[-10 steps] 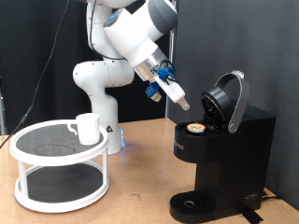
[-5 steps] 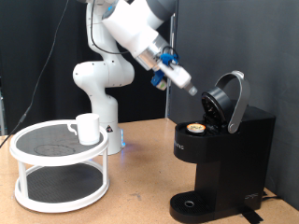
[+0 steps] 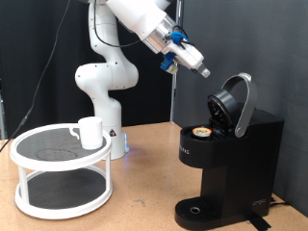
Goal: Make a cup of coffee with the keurig machine
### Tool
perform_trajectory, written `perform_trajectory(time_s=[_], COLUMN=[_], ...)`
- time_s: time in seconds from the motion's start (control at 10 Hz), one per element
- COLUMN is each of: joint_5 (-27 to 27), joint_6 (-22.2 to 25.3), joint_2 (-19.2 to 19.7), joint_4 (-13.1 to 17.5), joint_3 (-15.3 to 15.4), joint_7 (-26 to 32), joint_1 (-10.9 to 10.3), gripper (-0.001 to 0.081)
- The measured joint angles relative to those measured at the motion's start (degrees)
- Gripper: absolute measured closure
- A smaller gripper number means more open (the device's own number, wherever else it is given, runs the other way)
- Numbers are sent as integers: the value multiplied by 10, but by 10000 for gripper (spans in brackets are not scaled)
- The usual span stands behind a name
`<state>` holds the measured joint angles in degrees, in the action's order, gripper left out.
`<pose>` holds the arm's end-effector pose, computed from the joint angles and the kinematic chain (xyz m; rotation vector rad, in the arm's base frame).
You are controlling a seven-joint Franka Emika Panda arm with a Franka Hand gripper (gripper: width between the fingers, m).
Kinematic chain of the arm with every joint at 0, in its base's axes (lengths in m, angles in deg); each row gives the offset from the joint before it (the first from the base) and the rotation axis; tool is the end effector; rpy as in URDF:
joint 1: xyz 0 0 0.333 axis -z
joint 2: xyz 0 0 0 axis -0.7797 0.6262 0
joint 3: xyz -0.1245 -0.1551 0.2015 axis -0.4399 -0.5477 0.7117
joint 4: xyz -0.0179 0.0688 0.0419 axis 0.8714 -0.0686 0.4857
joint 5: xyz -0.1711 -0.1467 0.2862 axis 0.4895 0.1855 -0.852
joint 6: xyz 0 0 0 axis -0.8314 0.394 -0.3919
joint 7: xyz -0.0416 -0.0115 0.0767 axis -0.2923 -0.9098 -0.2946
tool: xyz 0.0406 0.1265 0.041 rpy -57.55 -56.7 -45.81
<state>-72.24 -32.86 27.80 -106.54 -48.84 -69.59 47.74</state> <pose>0.4742 0.0469 0.4718 -0.6683 2.3921 0.9063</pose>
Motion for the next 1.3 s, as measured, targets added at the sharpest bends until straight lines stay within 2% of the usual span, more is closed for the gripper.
perform_trajectory(time_s=[0.2,0.5,0.9,1.3], joint_5=[-11,-44,-48,-6], joint_6=[0,-8,-82,-123], joint_2=[0,2,5,29], joint_4=[1,21,38,68], joint_3=[3,31,95,162], joint_7=[0,-17,-79,-155], joint_1=[-2,-18,-35,-40], gripper=[72,72,72,72])
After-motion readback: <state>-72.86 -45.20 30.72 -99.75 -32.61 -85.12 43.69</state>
